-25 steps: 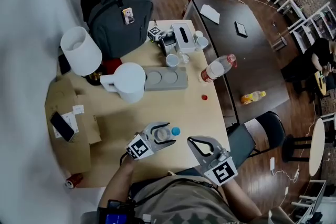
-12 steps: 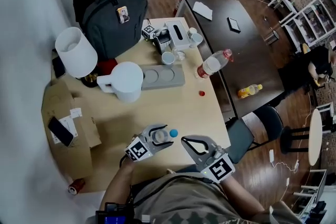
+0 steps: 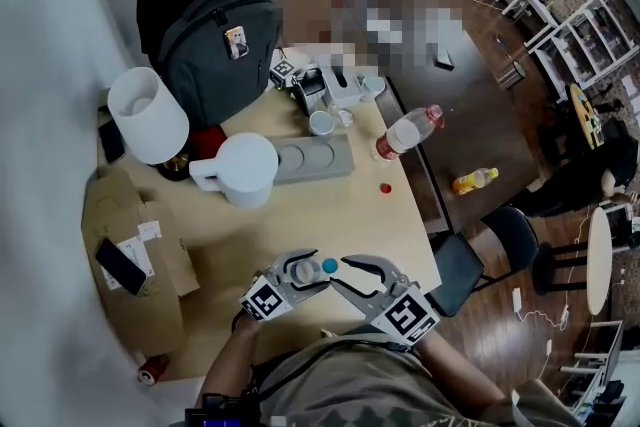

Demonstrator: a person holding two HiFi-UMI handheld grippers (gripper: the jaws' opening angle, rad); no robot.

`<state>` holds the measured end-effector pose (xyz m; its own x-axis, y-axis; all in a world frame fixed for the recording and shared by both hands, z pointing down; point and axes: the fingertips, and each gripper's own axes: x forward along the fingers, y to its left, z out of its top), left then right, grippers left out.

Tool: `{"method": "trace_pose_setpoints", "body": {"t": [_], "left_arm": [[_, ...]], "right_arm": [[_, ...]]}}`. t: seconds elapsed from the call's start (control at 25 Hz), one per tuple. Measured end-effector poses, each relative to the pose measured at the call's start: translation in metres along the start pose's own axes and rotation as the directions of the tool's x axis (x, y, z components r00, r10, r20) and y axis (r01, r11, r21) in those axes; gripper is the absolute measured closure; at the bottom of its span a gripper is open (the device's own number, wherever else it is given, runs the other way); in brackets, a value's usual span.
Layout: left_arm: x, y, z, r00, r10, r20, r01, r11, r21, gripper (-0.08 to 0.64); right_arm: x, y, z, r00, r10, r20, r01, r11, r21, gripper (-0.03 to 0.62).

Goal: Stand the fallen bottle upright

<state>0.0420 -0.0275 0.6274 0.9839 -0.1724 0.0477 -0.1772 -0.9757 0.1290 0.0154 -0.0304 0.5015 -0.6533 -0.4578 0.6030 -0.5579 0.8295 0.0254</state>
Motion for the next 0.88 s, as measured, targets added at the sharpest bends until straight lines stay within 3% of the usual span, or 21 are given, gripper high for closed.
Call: {"method": "trace_pose_setpoints", "body": {"t": [0.24, 0.6, 0.88], "left_arm": [[0.001, 0.005, 0.006, 1.000, 0.016, 0.020, -0.016, 1.000, 0.010, 0.238], [-0.003, 0.005, 0.009, 0.999, 0.020, 0.026, -0.020, 1.000, 0.001, 0.238], [-0.001, 0.000, 0.012, 1.000, 0.008, 0.026, -0.008, 1.000, 0.010, 0.238]], "right_arm": [[0.020, -0.003, -0.018, 0.997, 0.021, -0.077, -0.024, 0.999, -0.042, 0.433], [0.033, -0.005, -0.023, 0.996, 0.079, -0.051, -0.078, 0.997, 0.024, 0.411], [0.039, 0.000, -0.030, 0.991, 0.111, -0.068, -0.111, 0.994, 0.014, 0.413]]}}
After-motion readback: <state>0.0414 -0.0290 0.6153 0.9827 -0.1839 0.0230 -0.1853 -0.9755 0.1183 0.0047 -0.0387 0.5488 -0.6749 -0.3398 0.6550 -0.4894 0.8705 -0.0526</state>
